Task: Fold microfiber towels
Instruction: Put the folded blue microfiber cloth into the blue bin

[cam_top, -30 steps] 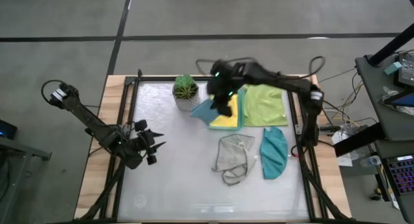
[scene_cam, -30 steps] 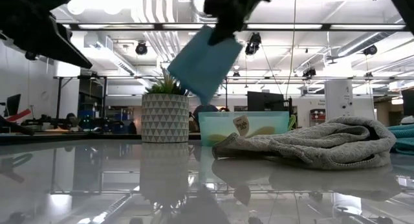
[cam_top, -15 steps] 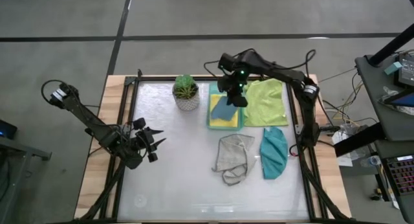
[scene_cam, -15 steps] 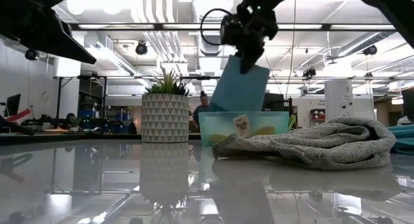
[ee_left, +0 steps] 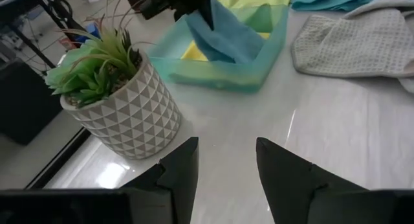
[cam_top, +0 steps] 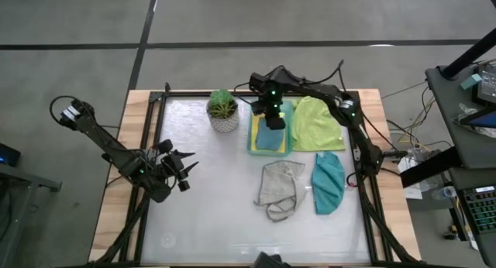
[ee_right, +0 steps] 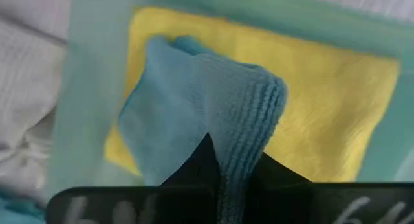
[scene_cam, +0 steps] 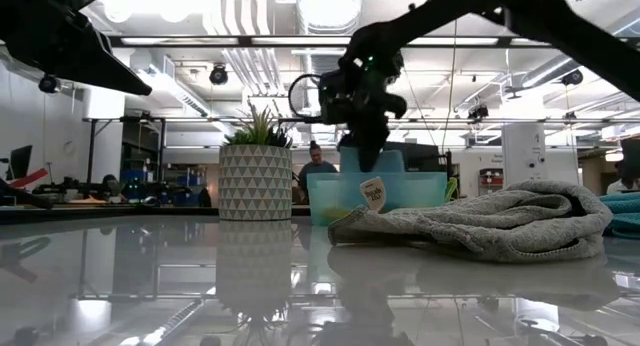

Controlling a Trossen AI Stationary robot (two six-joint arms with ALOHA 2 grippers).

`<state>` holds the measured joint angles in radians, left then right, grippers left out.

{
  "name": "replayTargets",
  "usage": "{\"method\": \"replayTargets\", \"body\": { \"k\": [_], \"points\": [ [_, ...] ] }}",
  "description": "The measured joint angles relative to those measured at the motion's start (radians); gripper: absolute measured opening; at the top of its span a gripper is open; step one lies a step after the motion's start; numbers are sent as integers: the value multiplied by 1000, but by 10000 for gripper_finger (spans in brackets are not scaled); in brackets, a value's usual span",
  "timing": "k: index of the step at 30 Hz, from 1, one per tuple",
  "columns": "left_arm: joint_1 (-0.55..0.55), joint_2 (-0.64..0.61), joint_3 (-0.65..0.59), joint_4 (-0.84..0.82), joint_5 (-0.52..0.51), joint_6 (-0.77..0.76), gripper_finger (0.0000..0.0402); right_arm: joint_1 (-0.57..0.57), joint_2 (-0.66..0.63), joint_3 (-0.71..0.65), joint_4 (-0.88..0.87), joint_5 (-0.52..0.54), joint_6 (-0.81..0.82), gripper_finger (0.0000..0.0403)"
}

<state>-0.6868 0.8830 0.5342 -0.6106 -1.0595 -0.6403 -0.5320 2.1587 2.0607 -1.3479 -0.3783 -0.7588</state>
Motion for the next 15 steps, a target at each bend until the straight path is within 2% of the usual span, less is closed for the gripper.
{"method": "replayTargets", "body": {
  "k": [6,15],
  "points": [
    [0,0,0,0,-5,0,141,0,78,101,3,115,17,12],
    [0,0,-1,0,-5,1,141,-5,106,126,1,118,85,22]
  ]
}}
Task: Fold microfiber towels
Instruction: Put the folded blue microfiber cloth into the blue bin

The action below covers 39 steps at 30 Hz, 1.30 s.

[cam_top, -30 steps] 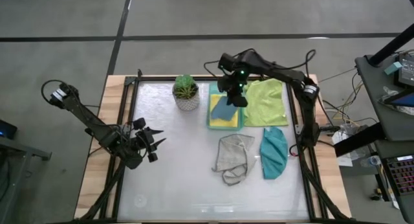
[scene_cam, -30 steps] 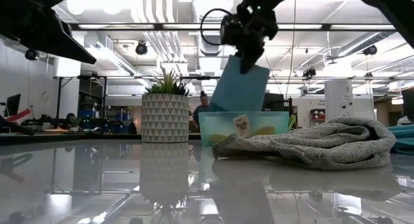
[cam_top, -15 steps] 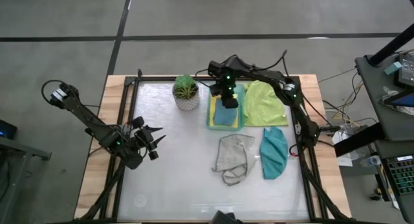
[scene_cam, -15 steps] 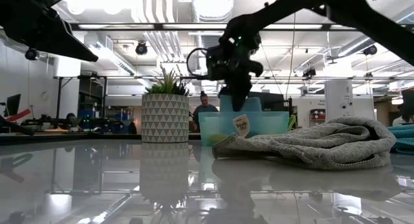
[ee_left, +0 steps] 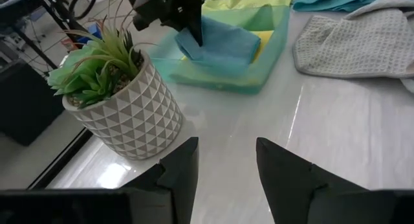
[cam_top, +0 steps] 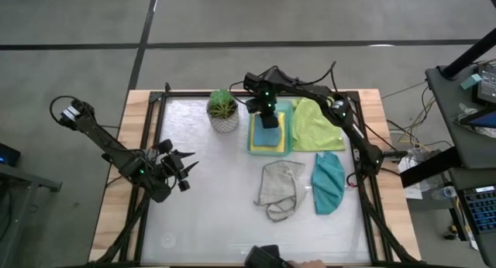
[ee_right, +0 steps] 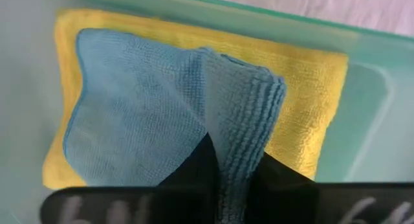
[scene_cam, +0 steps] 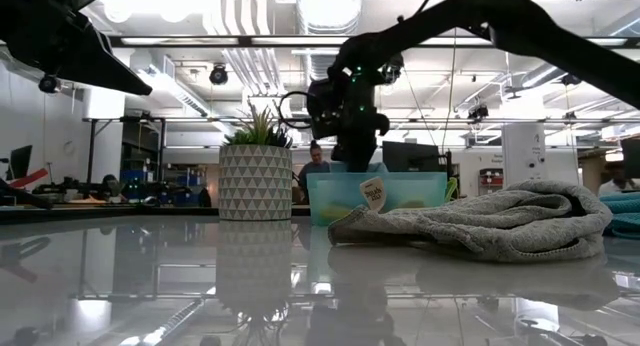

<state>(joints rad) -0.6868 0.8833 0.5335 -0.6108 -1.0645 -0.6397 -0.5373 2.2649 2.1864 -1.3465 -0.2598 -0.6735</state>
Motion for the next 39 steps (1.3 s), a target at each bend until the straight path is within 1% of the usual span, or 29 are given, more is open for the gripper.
{"method": "replayTargets", "body": {
  "k": [4,8,9,12,17,22,24,26,29,33,34,37,39],
  "points": [
    [0,0,-4,0,-5,1,141,-7,0,0,2,8,34,60],
    [0,0,-11,0,-17,-1,141,-7,0,0,2,133,62,104],
    [0,0,-13,0,-18,-1,141,-9,0,0,1,151,63,114],
    [0,0,-18,0,-19,-6,141,-11,0,12,1,156,64,140],
    [0,0,-19,1,-19,-6,141,-11,0,47,-5,157,64,166],
    [0,0,-19,1,-34,-6,141,-11,0,116,-11,159,77,175],
    [0,0,-19,1,-39,-6,141,-11,-8,141,-41,154,92,170],
    [0,0,-19,2,-40,-8,141,-8,-37,144,-81,119,108,153],
    [0,1,-19,5,-41,-8,141,16,-100,124,-59,52,131,108],
    [0,6,-21,4,-63,0,141,57,-143,65,22,47,193,32],
    [0,6,-23,2,-70,0,141,66,-146,42,37,50,210,20],
    [0,6,-29,2,-71,-1,141,94,-147,-31,55,55,258,13],
    [0,6,-33,2,-71,-3,141,119,-152,-99,91,87,280,10]
  ]
}}
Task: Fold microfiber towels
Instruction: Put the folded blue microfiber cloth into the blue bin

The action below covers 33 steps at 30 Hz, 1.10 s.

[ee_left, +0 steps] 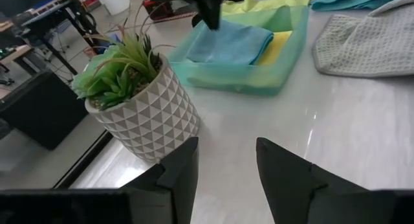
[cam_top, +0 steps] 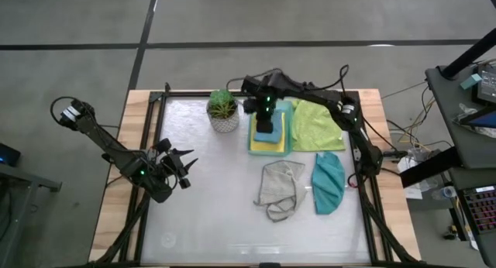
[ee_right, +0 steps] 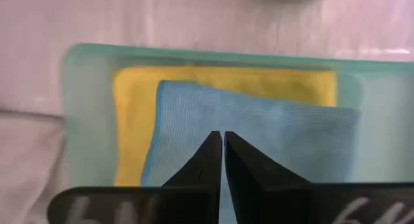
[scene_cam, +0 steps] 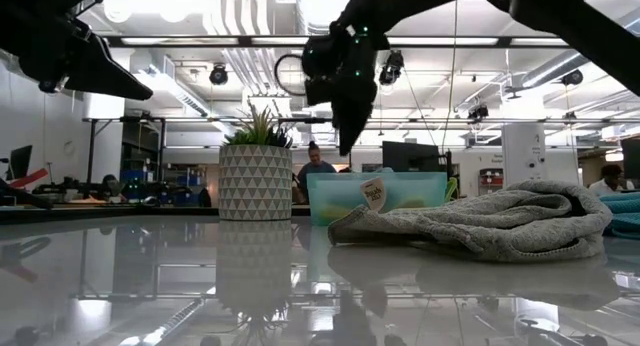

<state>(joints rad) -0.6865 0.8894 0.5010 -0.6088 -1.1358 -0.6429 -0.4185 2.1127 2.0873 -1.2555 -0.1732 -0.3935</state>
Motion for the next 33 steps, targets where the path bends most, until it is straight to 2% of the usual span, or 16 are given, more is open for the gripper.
{"method": "replayTargets", "body": {
  "k": [4,6,15,21,28,33],
  "points": [
    [0,10,-4,-1,0,1,141,45,1,-139,114,185,42,9],
    [0,15,-4,-1,0,21,141,56,-1,-197,182,219,58,9],
    [0,36,-4,14,0,21,141,108,-11,-314,276,193,89,8],
    [0,49,-4,25,0,22,141,149,-16,-301,269,190,88,8],
    [0,53,-4,26,0,21,141,136,-73,-289,264,206,112,8],
    [0,53,-4,26,1,22,141,114,-120,-291,258,294,128,8]
  ]
}}
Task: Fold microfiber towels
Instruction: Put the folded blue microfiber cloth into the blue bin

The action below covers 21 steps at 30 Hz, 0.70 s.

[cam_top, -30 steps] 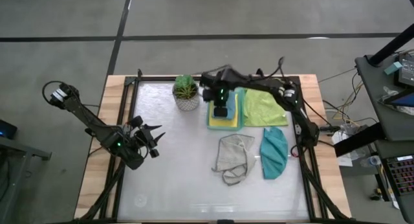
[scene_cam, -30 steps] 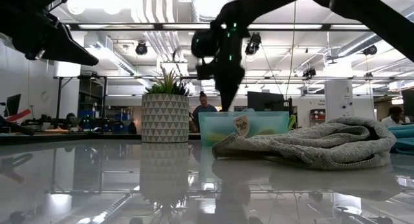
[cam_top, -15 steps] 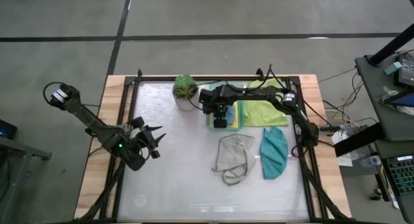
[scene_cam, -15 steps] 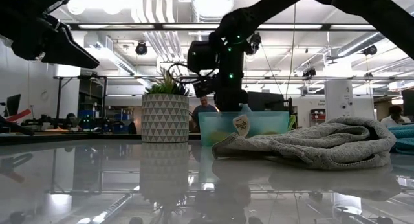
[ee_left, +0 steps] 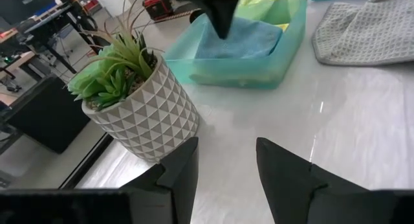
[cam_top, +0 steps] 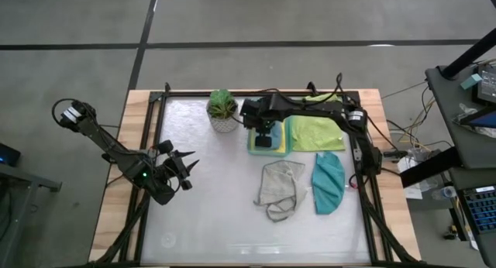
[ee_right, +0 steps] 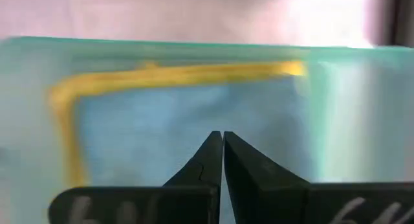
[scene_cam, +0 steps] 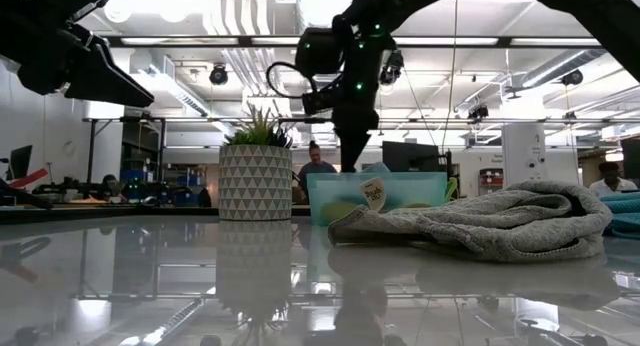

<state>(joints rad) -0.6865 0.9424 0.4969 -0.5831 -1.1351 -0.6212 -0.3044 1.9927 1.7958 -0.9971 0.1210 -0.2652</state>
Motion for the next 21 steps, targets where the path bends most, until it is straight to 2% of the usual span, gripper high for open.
{"method": "replayTargets", "body": {
  "k": [8,16,21],
  "points": [
    [0,0,0,4,0,-1,141,-94,-26,-64,21,121,45,8],
    [0,0,0,4,0,-1,141,-162,-25,-245,243,170,61,8],
    [0,0,0,4,0,-1,141,-159,-26,-259,271,171,38,8]
  ]
}}
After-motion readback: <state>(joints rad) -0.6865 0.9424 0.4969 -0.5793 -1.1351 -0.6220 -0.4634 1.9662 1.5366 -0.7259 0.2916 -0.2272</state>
